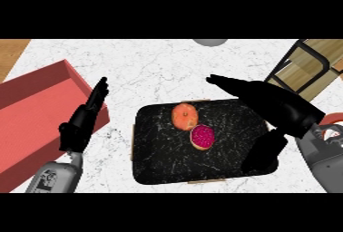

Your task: Pick the cupcake from the tray and place it in the tiered shelf

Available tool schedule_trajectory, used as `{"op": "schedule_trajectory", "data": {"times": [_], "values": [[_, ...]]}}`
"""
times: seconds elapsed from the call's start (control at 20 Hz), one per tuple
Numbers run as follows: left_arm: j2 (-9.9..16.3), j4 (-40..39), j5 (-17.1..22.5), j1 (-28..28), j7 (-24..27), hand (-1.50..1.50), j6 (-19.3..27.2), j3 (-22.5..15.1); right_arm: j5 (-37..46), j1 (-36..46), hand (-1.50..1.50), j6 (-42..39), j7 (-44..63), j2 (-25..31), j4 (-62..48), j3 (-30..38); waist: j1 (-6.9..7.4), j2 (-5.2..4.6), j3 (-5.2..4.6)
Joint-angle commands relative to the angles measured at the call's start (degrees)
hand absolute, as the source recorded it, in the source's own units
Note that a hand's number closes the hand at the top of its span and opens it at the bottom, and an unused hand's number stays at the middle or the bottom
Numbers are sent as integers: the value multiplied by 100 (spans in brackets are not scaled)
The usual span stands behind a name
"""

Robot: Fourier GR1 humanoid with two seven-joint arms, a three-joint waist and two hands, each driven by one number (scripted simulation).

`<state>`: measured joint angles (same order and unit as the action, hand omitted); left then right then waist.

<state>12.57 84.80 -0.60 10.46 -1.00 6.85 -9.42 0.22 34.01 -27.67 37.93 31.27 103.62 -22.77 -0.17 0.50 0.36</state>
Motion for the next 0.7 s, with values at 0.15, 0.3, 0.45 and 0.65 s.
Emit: {"op": "schedule_trajectory", "data": {"times": [0.15, 0.3, 0.45, 0.65], "values": [[-204, -45, -119, -268, 64, 0, -54, 17, 600, -228, -150, 20, 757, -711, 653, -179, 23, -41, -38], [-95, -117, 84, -340, 174, 0, -359, 200, 924, -541, -150, -62, 289, -576, 557, 35, 23, -45, -36], [-189, -524, -150, 151, 88, 0, -241, 291, 996, -485, -150, -144, 827, -937, 889, -36, 3, -48, -38], [-237, -441, -75, 113, 66, 0, -375, 382, 1249, -454, -150, -268, 423, -1133, 421, 161, 17, -51, -37]]}}
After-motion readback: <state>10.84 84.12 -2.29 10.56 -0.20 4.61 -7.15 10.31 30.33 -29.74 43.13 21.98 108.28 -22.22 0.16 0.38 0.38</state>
